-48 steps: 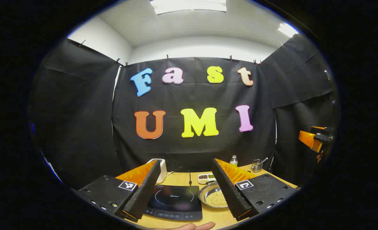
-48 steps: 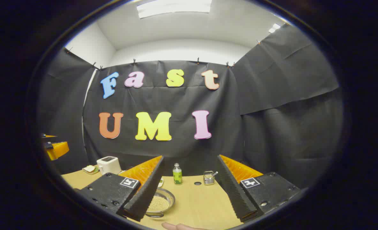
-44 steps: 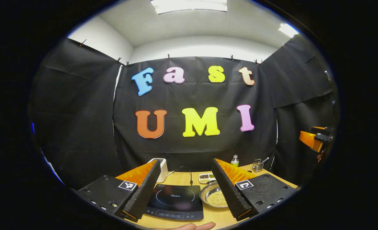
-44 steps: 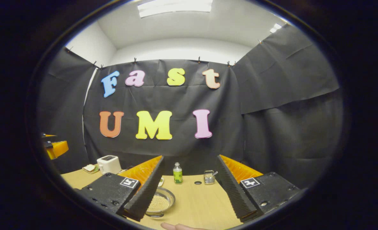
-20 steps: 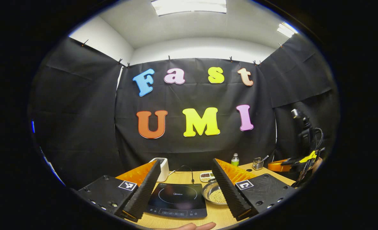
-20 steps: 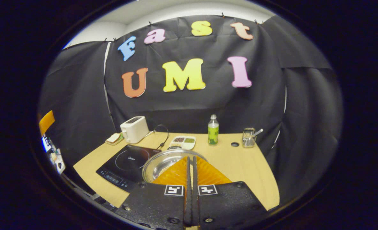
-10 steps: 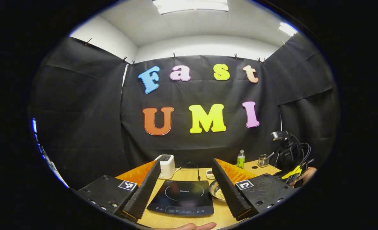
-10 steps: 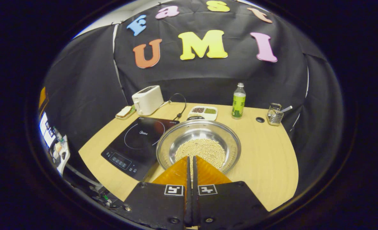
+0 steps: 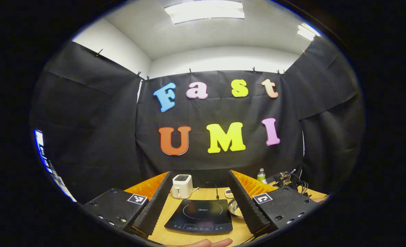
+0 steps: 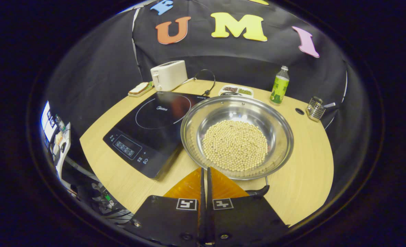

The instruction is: First push the handle of the pot to place it horizontally, then grasp the pot with both hands and set it on the induction cooktop.

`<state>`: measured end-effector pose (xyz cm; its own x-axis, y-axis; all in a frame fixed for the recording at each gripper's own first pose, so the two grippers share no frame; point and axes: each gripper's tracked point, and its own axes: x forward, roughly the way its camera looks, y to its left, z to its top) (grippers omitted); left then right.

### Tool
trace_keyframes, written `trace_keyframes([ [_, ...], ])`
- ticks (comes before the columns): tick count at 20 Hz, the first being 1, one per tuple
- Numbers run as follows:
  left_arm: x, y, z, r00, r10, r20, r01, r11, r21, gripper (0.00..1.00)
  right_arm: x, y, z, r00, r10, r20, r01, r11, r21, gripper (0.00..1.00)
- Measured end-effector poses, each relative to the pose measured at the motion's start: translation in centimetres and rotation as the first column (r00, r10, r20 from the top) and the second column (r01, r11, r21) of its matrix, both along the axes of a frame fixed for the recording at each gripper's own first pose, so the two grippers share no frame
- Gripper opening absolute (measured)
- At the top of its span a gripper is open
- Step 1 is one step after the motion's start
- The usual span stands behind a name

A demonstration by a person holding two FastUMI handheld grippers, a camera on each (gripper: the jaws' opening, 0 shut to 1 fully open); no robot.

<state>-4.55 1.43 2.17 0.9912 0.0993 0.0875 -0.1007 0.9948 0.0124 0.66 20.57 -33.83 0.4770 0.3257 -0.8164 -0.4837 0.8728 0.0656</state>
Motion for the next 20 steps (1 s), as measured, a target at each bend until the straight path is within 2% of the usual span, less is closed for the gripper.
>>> trace_keyframes([
  [3,-0.9,-0.9,0.4,1.000,-0.023,0.008,0.023,0.999,0.024,0.96,-0.2,-0.4,-1.1,1.000,0.007,-0.019,-0.008,1.000,-0.021,0.04],
  [4,-1.1,-1.3,0.2,0.999,-0.036,0.003,0.035,0.999,0.026,0.96,-0.3,-0.6,-1.5,0.999,0.003,-0.034,-0.003,1.000,-0.022,0.01],
  [5,-1.2,-1.8,0.1,0.999,-0.048,-0.001,0.048,0.999,0.021,0.96,-0.4,-0.7,-1.8,0.999,-0.003,-0.052,0.002,1.000,-0.015,0.04],
  [7,-1.0,-2.4,-0.2,0.998,-0.064,-0.018,0.064,0.998,0.014,0.96,-0.3,-1.5,-1.9,0.998,-0.017,-0.054,0.016,1.000,-0.020,0.01],
  [20,-0.3,-0.8,-1.2,0.998,-0.047,-0.038,0.047,0.999,-0.013,0.96,0.3,-4.7,-2.2,0.997,-0.044,-0.065,0.043,0.999,-0.014,0.01],
])
